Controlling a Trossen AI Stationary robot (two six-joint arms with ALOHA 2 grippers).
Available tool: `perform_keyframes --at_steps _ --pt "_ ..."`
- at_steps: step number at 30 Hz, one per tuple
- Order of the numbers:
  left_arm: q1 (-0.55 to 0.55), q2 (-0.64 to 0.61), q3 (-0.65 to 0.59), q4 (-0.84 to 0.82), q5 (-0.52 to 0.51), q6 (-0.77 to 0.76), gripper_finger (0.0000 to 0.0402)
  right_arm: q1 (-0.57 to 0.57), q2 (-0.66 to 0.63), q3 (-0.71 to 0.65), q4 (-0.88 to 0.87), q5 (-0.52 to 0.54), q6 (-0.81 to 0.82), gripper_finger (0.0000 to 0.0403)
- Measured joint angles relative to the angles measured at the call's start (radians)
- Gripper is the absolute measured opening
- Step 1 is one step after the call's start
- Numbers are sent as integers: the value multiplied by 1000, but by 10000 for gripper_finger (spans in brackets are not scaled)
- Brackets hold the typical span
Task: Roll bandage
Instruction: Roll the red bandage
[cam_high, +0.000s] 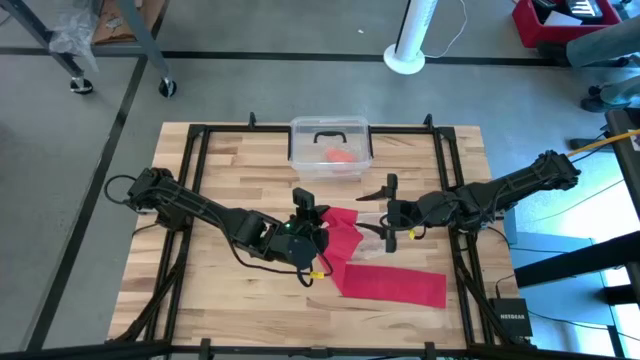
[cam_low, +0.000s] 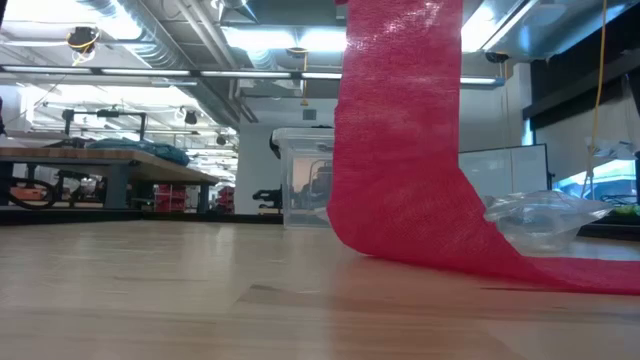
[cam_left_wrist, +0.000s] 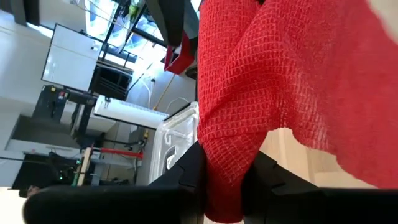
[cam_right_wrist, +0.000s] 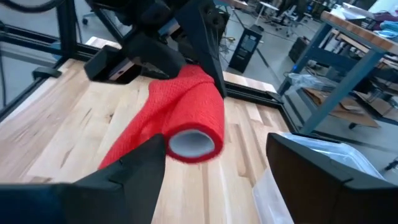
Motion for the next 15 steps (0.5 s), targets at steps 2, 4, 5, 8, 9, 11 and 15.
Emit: perform_keyframes --at_steps 2,4,5,8,9,11,15 --pt "-2 0 0 -3 11 0 54 0 -14 0 -2 -7 4 278" --pt "-4 1 0 -3 12 -1 54 0 -21 0 -1 -4 3 278" --pt "-4 1 0 1 12 -1 54 -1 -21 0 1 2 3 278" --pt "-3 1 0 6 10 -7 54 -2 -9 0 8 -1 2 278" --pt "-3 1 0 3 10 -11 54 -2 -2 0 11 -9 2 278" --pt "-3 1 0 5 10 -15 54 -2 13 0 13 -16 2 278" --pt "-8 1 0 8 22 -8 54 -2 29 0 24 3 2 278"
